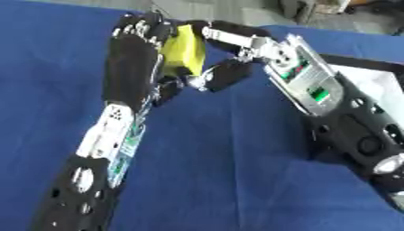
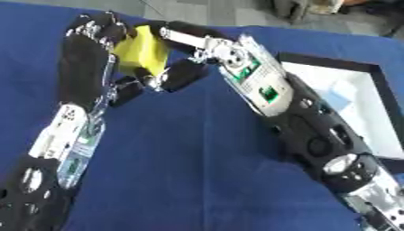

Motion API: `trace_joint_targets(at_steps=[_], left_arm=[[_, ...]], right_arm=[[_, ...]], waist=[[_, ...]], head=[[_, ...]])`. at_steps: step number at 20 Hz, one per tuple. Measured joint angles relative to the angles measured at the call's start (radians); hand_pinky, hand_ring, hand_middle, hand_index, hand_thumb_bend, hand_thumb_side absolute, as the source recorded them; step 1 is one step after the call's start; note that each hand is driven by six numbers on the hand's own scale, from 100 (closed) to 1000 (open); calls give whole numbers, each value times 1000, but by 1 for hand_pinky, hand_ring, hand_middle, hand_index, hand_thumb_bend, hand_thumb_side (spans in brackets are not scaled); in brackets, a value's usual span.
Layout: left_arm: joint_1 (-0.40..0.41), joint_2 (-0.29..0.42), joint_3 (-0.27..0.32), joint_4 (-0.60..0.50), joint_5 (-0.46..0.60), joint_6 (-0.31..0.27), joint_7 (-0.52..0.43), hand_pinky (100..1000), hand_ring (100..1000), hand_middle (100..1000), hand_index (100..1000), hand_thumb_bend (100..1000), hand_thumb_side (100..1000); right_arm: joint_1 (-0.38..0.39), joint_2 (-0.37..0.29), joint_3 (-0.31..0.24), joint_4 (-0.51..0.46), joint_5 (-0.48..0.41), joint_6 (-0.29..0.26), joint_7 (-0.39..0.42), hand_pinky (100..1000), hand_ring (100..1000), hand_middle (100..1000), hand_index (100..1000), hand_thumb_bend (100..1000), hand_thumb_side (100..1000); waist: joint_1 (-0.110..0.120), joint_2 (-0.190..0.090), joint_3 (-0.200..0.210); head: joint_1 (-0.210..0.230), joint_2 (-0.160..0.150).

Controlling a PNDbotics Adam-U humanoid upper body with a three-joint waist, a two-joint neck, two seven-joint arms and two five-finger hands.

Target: Pick up the objects with one hand, pass them to the other hand, and then place them into the box on the other side of the table.

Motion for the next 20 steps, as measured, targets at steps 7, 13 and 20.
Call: trace_joint_targets(at_steps=[7,13,20], left_arm=[[0,0,-2,-6,-2,1,-9,596,395,132,140,676,100],[0,-1,-4,-7,-3,1,-11,596,395,129,140,675,100],[0,-1,-6,-13,-4,0,-14,597,394,127,140,676,100]], right_arm=[[0,-1,0,-1,-1,0,0,1000,1000,1000,1000,100,330],[0,-1,0,-1,-1,-1,-2,1000,1000,1000,1000,100,338],[0,-2,0,-2,-4,-3,-3,1000,1000,1000,1000,100,348]], waist=[[0,0,-1],[0,0,-1],[0,0,-1]], head=[[-2,0],[-4,0],[-4,0]])
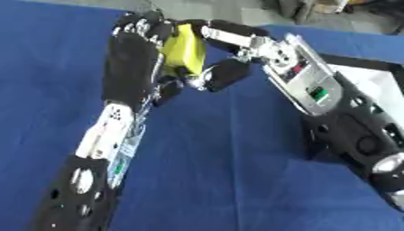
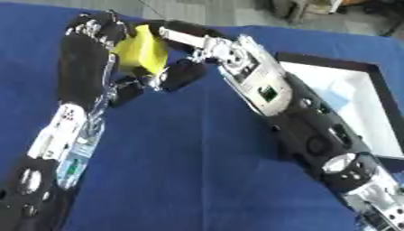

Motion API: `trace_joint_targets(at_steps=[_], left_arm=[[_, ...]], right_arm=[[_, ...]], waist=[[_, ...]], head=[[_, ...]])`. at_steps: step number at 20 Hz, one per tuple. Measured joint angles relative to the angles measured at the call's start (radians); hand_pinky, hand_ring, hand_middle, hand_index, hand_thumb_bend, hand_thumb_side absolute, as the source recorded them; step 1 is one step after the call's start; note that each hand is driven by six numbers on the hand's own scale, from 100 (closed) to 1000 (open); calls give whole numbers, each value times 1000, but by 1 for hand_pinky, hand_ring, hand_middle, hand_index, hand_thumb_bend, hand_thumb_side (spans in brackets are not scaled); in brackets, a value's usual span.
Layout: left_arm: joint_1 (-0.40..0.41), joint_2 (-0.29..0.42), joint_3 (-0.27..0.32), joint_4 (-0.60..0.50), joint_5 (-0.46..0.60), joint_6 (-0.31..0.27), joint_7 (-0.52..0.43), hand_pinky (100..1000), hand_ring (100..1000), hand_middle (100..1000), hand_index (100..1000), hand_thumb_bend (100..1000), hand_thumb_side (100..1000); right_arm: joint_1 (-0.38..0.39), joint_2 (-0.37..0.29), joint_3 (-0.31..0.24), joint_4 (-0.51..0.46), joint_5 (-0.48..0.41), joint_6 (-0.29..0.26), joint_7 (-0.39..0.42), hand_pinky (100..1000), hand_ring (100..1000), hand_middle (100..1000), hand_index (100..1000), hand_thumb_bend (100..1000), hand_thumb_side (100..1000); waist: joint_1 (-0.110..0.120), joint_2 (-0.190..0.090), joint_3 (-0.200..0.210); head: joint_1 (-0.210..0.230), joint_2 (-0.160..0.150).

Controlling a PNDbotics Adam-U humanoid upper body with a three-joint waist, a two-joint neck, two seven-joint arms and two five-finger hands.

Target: Pick up the objects with one hand, pass them to the other hand, and then place them into the box on the other side of the table.

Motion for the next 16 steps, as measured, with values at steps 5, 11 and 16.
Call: trace_joint_targets(at_steps=[5,11,16], left_arm=[[0,-4,0,-1,0,-2,-2,597,394,127,140,678,100],[-1,-8,0,-1,-2,-5,-3,598,394,127,140,680,100],[-1,-8,-1,-1,-3,-6,-1,599,393,123,139,678,100]], right_arm=[[0,-1,0,0,0,-1,-1,1000,1000,1000,1000,100,354],[0,-1,0,0,0,-1,-1,1000,1000,1000,1000,100,357],[0,-1,0,0,0,1,-2,1000,1000,1000,1000,100,363]], waist=[[-1,0,0],[-2,0,1],[-2,0,1]], head=[[0,0],[0,0],[0,0]])
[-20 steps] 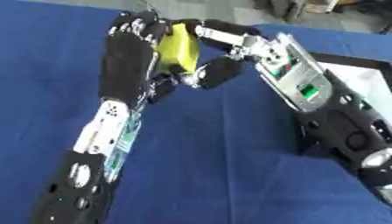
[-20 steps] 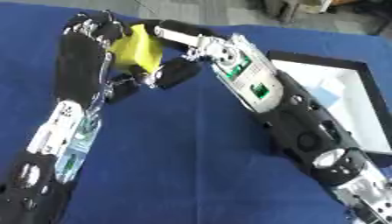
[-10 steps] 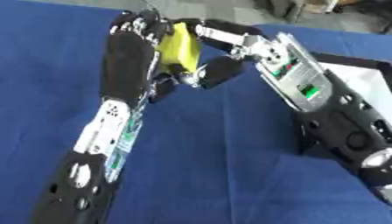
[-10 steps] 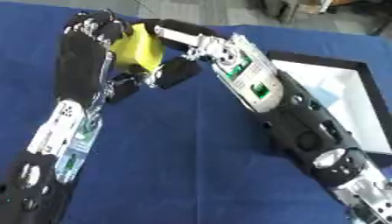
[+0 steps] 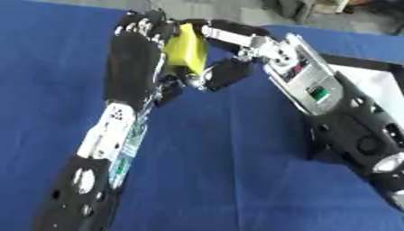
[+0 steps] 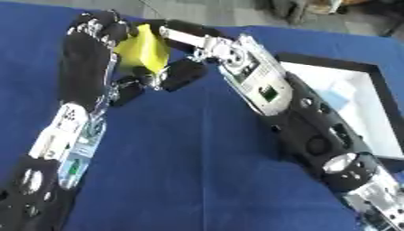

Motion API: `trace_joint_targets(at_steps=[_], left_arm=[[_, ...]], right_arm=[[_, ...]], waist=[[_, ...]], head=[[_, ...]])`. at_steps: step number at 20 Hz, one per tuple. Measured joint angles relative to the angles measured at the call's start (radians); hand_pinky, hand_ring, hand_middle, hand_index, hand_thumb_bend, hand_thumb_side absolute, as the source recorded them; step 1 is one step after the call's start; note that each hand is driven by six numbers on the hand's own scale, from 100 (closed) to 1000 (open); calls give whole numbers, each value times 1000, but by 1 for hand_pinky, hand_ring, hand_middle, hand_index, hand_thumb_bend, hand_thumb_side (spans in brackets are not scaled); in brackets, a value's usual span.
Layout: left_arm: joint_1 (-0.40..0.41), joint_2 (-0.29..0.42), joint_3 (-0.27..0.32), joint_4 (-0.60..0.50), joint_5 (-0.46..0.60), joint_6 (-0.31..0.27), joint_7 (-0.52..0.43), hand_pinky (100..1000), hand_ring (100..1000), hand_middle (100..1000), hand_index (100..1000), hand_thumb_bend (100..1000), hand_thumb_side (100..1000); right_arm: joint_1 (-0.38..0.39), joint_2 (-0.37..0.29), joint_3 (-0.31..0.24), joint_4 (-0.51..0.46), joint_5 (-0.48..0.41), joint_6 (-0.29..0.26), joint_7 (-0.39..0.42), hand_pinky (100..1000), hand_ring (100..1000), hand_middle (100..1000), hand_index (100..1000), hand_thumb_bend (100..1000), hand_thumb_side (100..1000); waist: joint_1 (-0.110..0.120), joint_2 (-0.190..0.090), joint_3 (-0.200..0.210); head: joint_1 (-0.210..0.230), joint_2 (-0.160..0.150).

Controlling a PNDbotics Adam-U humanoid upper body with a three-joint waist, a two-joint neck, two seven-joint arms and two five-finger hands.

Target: Pick up the objects with one hand, pass them to the other hand, and then place them into the box on the other side of the table.

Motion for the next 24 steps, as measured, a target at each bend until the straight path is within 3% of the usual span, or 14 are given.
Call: trace_joint_targets(at_steps=[24], left_arm=[[-8,-5,-6,0,-1,-1,-1,604,393,125,139,682,100]], right_arm=[[0,-5,0,0,0,0,-2,1000,1000,1000,1000,100,381]], waist=[[-5,6,0]], head=[[-6,0]])
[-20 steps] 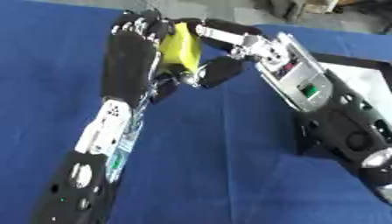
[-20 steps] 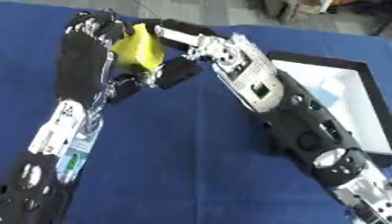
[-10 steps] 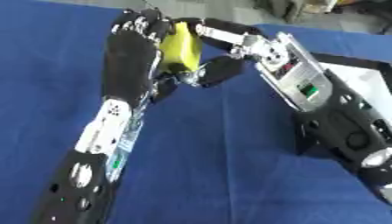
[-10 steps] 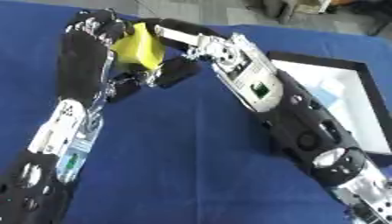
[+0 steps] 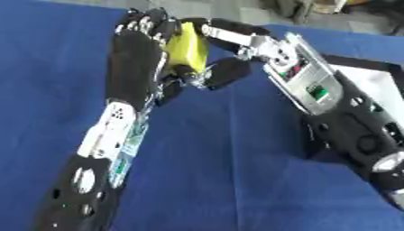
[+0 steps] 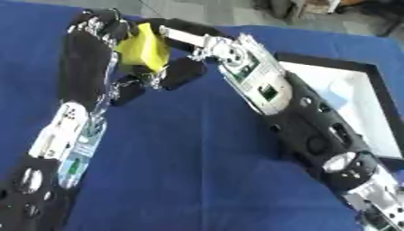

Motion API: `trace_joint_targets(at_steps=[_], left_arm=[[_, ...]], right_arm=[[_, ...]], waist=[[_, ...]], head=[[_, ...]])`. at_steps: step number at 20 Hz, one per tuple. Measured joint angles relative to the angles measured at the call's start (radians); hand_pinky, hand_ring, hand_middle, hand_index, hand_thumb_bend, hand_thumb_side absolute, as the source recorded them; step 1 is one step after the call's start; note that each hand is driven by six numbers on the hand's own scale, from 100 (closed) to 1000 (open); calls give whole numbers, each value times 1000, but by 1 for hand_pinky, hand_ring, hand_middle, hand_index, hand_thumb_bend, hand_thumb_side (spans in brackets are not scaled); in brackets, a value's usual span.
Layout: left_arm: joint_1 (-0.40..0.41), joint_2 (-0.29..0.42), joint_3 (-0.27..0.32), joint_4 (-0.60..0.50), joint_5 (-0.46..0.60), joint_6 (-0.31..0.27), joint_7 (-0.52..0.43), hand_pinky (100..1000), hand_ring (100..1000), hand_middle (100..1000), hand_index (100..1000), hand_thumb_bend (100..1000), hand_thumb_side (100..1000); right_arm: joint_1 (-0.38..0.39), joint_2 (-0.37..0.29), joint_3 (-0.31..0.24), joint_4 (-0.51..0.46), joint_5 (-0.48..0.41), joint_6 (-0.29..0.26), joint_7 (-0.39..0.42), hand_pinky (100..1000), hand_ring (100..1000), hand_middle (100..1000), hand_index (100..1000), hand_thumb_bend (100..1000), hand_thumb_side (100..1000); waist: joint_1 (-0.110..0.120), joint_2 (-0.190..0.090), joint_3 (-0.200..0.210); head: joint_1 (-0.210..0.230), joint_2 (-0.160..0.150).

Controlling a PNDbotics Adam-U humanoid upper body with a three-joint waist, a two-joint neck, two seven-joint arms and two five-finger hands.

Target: Pick up the objects with one hand, pass them to the other hand, and then place them into the box on the other side of the table.

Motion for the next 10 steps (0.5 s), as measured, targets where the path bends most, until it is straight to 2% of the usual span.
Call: trace_joint_targets(at_steps=[6,9,10], left_arm=[[0,-1,0,0,-3,-3,-2,606,397,134,144,666,100],[0,-1,0,0,-7,-3,-2,626,421,176,186,534,100],[0,-1,0,0,-11,-3,-2,626,421,176,186,534,100]], right_arm=[[0,0,0,2,0,-1,-1,1000,1000,1000,1000,100,377],[0,0,0,2,0,-2,-3,1000,1000,1000,1000,100,371],[0,-1,0,2,0,-2,-4,1000,1000,1000,1000,100,371]], waist=[[-1,1,1],[-2,1,5],[-2,1,6]], head=[[-2,-7],[-4,-8],[-5,-8]])
